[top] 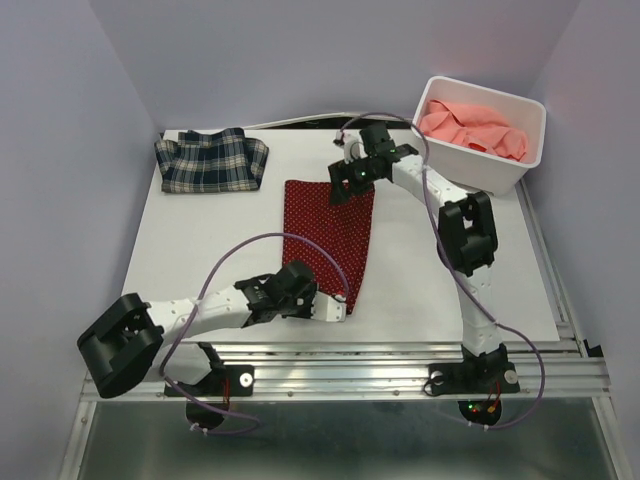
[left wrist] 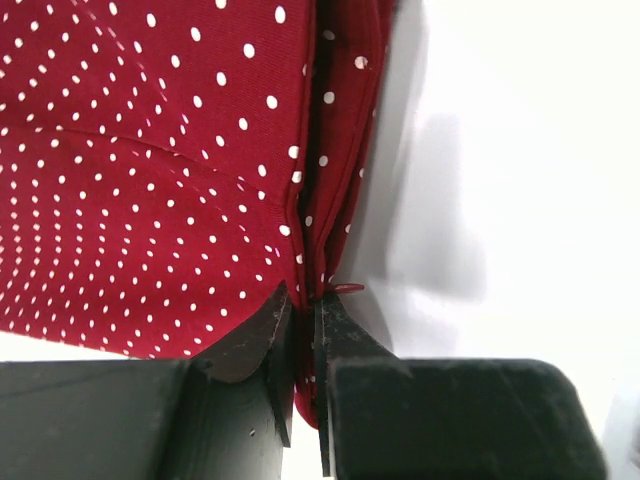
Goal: Fold and stack the skirts
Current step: Fold the skirt
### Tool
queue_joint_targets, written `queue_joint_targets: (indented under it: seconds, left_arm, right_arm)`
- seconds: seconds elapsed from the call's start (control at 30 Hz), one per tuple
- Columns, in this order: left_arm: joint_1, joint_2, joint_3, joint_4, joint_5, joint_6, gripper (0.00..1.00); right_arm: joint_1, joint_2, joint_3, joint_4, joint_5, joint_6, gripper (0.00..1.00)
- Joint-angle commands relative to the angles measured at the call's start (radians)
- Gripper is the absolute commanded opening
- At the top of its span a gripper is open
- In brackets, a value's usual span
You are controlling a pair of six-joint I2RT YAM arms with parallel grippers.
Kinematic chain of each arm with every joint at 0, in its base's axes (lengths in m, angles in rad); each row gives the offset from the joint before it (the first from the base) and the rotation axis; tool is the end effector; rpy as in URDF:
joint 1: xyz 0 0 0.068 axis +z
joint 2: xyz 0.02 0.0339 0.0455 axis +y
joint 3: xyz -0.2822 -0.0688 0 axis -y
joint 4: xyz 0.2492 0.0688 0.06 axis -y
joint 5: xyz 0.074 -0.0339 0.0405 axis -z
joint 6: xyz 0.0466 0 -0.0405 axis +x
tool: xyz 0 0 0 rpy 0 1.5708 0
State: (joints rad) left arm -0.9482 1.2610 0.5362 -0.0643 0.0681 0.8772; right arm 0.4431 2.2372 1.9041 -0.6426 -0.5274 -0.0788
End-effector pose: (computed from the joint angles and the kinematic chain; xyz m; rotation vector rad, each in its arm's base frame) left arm 0.1404 -0.2010 0.1765 1.8876 1.4174 -0.1149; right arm 0.4540 0.2414 0.2159 -0.8568 2.3951 0.8139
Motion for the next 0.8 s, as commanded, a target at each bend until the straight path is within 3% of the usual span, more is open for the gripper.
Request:
queue_joint_targets:
  seconds: [0.0,0.23,0.43,0.77]
  left_arm:
    - [-0.014,-0.089,0.05,-0.206,0.157,-0.027,0.0]
    - [-0.024,-0.115,0.137,-0.333,0.266,-0.056,0.0]
    - [-0.024,-0.091,0.24,-0.431,0.341,-0.101,0.0]
    - [0.028,-0.003,0.439,-0.516,0.323,-0.09,0.0]
  right_arm:
    - [-0.064,0.067,0.214,-0.003,0.078,-0.067,0.81]
    - [-0.064,0.197,0.331,0.001,0.046,-0.142,0.82]
    - [-0.046,0.217,0.19,-0.005,-0.064,-0.21,0.72]
    - [-0.026,0.187,0.015,-0.037,-0.215,-0.306,0.49]
